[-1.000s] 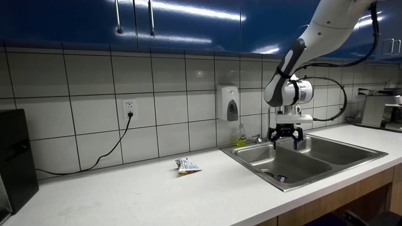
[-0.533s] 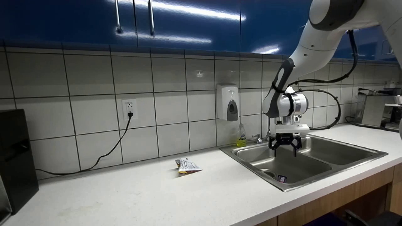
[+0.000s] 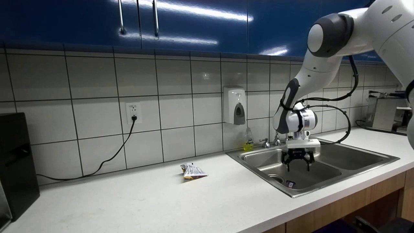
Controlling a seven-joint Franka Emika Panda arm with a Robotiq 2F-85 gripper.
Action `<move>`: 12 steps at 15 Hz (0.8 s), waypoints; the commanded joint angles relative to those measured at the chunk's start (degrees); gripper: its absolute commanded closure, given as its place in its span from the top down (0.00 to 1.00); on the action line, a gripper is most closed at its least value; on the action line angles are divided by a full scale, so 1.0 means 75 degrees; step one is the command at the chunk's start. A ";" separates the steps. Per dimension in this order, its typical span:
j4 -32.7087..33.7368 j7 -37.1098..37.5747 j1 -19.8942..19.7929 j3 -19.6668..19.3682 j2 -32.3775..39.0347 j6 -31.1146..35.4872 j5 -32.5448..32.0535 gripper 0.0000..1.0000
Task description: Remove the snack packet from the sink
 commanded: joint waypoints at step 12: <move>0.0472 0.0018 0.0012 -0.0044 0.0570 0.0024 0.0058 1.00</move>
